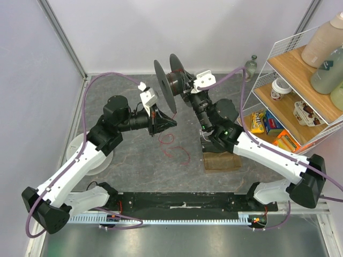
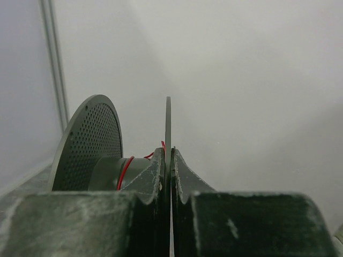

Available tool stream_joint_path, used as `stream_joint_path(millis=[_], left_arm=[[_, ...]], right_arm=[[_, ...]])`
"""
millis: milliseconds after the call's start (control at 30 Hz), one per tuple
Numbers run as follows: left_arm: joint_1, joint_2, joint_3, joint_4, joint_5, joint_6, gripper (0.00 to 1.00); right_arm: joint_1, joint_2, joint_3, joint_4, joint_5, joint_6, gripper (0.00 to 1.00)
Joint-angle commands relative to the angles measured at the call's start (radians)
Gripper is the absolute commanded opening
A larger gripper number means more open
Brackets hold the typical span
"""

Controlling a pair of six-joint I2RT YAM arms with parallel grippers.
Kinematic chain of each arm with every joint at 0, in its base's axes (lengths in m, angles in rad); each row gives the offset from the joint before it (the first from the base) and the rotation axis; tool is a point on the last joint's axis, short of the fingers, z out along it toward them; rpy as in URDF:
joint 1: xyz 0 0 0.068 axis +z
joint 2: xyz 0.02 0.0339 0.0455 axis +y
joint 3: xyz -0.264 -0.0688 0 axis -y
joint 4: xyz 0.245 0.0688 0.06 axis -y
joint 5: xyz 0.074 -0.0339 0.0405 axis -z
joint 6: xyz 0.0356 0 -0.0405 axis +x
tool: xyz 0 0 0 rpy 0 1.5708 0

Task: Wrap the cables

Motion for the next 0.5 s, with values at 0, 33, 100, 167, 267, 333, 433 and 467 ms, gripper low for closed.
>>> stream_joint_path(millis=[0, 33, 100, 167, 267, 333, 433, 467], left_arm=[[-0.011, -0.075, -0.091, 0.056, 0.095, 0.302, 0.13], [-0.010, -0.080, -0.109, 0.044, 0.090, 0.356, 0.13], [-0.010, -0.092, -0.137, 0.029, 0.087, 0.440, 0.20], [-0.010, -0.097, -0.146, 0.015, 0.053, 0.500, 0.29], [-0.002, -0.089, -0.140, -0.028, -0.039, 0.496, 0.42], [0.004, -0.092, -0.136, -0.082, -0.098, 0.484, 0.53], [0.067, -0.138, -0.158, -0.145, -0.097, 0.427, 0.73], [0.106, -0.168, -0.192, -0.160, -0.094, 0.418, 0.82]], right_arm=[[-0.028, 0.040, 0.076, 0.065, 0.095, -0.040, 0.00], [-0.028, 0.048, 0.100, 0.068, 0.092, -0.040, 0.00], [-0.028, 0.054, 0.131, 0.074, 0.072, -0.045, 0.00], [-0.028, 0.052, 0.145, 0.058, 0.049, -0.045, 0.00], [-0.028, 0.056, 0.125, 0.051, 0.047, -0.051, 0.00], [-0.028, 0.056, 0.099, 0.071, 0.052, -0.060, 0.00], [-0.028, 0.051, 0.076, 0.070, 0.062, -0.060, 0.00], [-0.026, 0.052, 0.073, 0.071, 0.067, -0.060, 0.00]])
